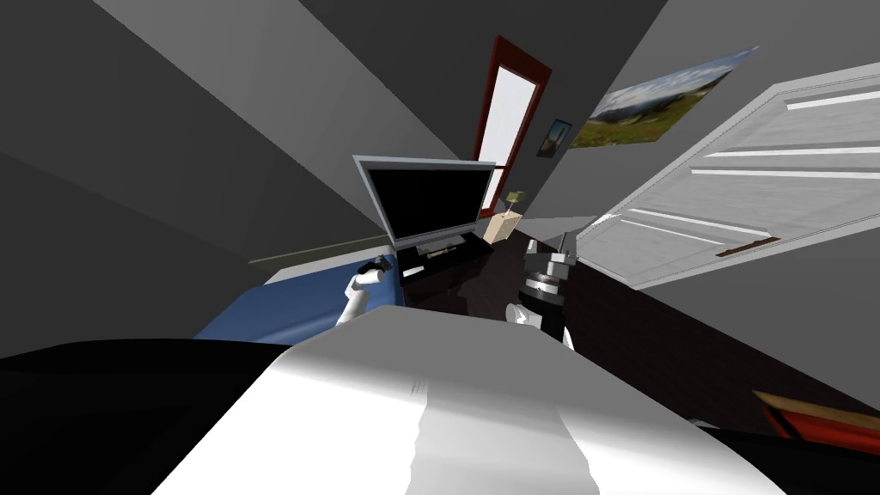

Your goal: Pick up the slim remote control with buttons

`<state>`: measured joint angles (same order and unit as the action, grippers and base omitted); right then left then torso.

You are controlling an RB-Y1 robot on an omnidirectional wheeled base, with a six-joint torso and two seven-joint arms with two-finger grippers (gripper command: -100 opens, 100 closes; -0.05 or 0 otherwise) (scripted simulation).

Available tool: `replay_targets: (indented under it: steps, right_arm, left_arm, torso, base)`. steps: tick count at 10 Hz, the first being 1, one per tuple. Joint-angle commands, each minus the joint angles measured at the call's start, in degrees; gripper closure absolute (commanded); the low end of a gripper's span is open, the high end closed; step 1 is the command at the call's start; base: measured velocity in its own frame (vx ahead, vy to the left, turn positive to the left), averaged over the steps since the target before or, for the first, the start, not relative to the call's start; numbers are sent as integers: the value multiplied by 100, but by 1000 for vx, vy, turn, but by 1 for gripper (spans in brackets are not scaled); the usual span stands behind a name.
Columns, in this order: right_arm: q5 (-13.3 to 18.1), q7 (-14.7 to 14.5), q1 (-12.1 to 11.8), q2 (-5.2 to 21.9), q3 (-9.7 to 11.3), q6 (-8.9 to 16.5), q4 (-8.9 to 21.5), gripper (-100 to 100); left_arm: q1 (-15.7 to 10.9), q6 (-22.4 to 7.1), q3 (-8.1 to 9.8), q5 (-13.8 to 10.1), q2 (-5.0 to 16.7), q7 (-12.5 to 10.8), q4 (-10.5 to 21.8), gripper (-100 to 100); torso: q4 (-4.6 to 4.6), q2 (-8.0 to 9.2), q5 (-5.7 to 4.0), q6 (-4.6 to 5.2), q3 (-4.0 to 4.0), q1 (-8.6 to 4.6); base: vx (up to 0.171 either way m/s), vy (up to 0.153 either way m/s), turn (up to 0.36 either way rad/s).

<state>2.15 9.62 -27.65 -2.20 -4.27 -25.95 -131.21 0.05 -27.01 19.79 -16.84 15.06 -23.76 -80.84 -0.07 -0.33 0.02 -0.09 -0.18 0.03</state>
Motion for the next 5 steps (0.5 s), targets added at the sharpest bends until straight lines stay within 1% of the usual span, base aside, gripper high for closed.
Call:
replay_targets:
  steps: [1,4,5]
  right_arm:
    - [0,0,0,0,0,0,0,0]
    - [0,0,0,0,0,0,0,0]
    - [0,0,0,0,0,0,0,0]
  left_arm:
    - [-1,1,0,0,0,0,2,-100]
    - [-1,1,0,0,0,0,2,-100]
    - [-99,-109,27,65,114,2,173,-100]
  torso:
    - [0,0,0,0,0,0]
    - [0,0,0,0,0,1]
    - [0,0,-1,0,0,-2]
  base:
    - [0,0,0]
    - [-1,-5,-15]
    - [-7,-36,-110]
